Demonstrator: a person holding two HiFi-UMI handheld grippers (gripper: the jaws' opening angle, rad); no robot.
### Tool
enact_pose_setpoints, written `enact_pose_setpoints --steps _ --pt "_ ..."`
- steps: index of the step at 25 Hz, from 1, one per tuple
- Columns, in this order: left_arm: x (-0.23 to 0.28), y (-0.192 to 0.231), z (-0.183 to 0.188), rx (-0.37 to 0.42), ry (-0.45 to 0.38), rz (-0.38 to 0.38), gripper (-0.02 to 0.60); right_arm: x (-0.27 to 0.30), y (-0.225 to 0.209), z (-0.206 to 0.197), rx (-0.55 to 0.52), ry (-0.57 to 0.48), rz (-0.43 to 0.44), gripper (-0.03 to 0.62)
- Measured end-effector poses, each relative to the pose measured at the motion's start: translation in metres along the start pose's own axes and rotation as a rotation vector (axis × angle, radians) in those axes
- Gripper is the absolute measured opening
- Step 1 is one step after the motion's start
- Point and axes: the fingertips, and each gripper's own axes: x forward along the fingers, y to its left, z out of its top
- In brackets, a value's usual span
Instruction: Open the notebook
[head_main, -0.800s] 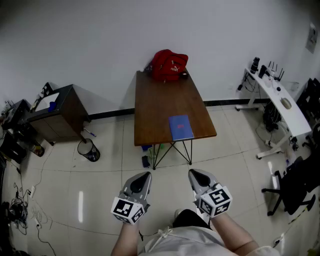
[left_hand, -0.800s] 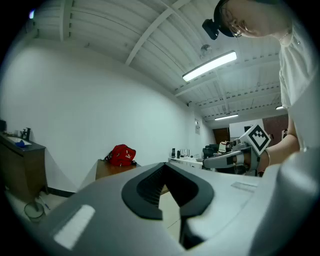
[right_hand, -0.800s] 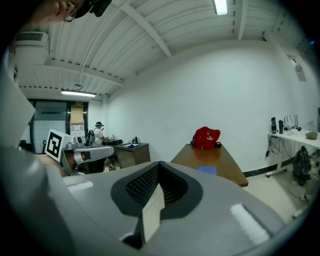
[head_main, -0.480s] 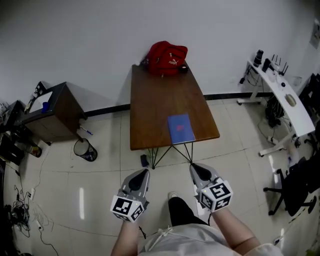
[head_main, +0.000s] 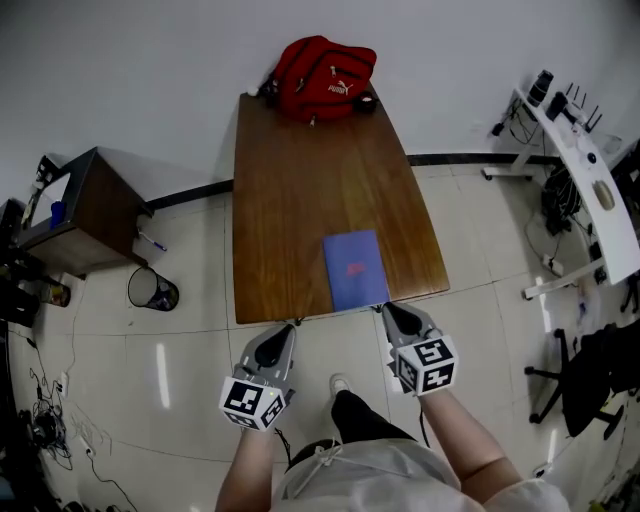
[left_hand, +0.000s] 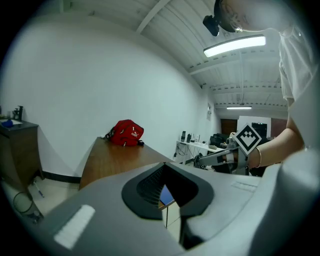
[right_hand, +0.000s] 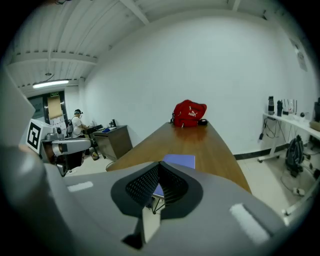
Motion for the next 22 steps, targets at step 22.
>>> enact_pose_setpoints --steps 22 --pt "0.092 0.037 -0.085 -0.248 0.166 -0.047 0.006 0.090 -0.084 -0.122 0.089 0.321 -0.149 0.057"
